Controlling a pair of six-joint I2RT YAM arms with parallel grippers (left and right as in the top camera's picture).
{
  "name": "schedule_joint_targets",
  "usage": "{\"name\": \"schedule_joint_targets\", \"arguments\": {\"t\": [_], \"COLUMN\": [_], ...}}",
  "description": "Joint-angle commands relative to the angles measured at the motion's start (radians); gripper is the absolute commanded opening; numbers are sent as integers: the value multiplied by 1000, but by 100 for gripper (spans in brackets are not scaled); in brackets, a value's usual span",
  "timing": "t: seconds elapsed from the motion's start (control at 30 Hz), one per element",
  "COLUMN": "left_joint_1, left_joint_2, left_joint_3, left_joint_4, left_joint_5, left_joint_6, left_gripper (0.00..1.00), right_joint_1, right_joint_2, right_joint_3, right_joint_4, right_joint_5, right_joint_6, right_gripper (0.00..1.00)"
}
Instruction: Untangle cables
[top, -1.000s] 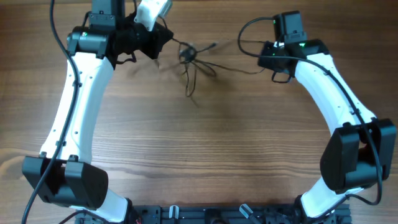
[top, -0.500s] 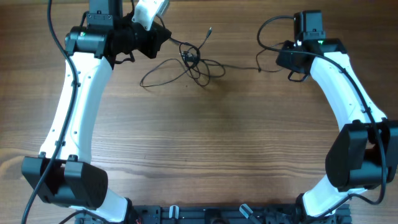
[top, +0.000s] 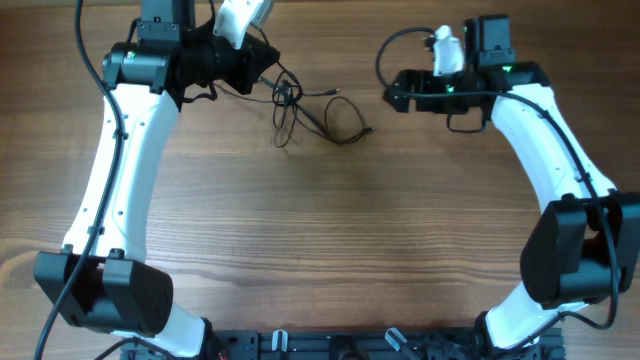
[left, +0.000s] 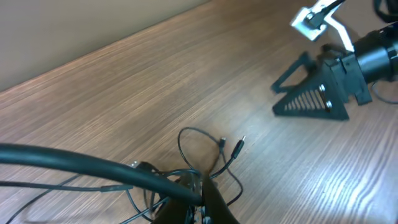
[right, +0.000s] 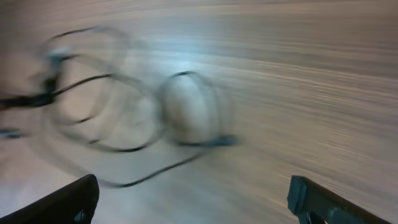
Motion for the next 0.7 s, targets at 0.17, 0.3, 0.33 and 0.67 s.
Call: {"name": "schedule_joint_targets", "arguments": {"t": [0.17, 0.3, 0.33, 0.67], "left_joint_1": [-49, -79, -87, -110], "left_joint_2": [-34, -34, -34, -35], "left_joint_3": [26, 26, 26, 26], "left_joint_4": [0, 2, 2, 5], "left_joint_5": [53, 53, 53, 53], "left_joint_6": [-13, -13, -13, -13], "left_gripper": [5, 5, 5, 5], "right_joint_1": [123, 170, 180, 214], "right_joint_2": [20, 26, 30, 105], "right_joint_3": [18, 18, 18, 18], "right_joint_4": [42, 100, 119, 245], "right_joint_5": [-278, -272, -272, -235], "right_joint_6": [-237, -276, -275, -190], "right_gripper": [100, 100, 100, 97]}}
